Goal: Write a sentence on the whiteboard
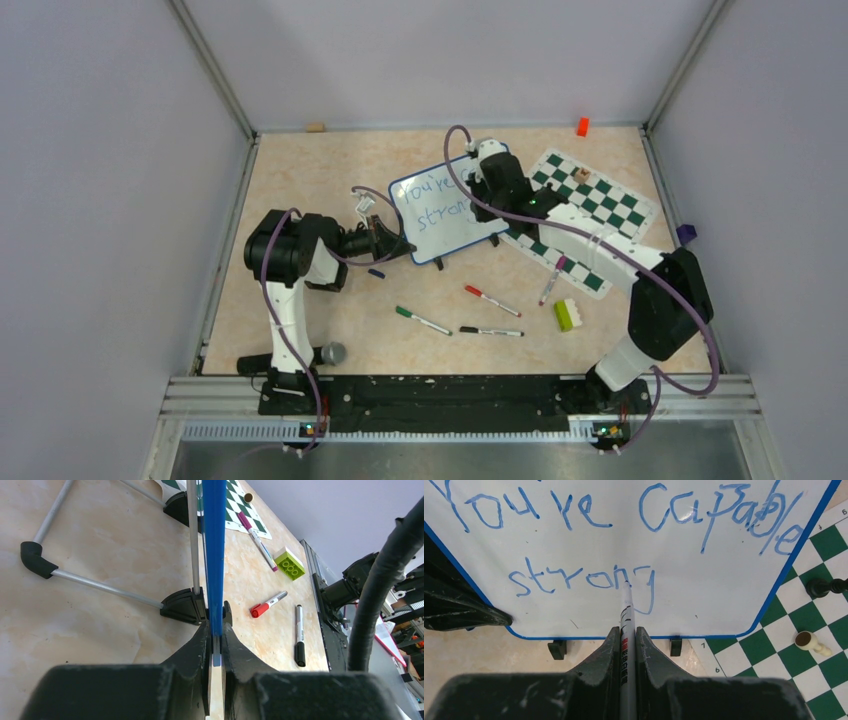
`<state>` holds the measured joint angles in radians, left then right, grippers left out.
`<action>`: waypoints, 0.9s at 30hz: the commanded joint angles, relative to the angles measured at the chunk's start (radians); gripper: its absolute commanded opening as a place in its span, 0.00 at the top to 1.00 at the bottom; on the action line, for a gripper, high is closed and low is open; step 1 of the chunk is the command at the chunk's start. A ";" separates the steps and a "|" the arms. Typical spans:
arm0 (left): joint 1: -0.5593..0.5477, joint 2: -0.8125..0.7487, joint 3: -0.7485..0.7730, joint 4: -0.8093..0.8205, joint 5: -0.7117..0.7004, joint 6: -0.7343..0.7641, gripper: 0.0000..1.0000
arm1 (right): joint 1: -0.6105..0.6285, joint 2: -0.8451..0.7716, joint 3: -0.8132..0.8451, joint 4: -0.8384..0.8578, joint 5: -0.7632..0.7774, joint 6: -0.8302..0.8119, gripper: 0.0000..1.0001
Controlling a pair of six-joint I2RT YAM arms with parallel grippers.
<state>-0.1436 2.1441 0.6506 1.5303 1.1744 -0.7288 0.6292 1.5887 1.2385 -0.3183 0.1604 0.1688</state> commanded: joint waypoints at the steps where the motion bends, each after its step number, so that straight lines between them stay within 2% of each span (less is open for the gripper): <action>1: 0.002 -0.032 -0.002 0.090 0.042 0.019 0.94 | -0.015 -0.019 0.074 0.040 0.016 0.009 1.00; 27: 0.002 -0.027 0.000 0.090 0.044 0.019 0.94 | -0.016 0.074 0.070 0.047 0.050 -0.003 1.00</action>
<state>-0.1436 2.1441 0.6506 1.5303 1.1744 -0.7288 0.6250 1.6432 1.2922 -0.2993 0.1940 0.1673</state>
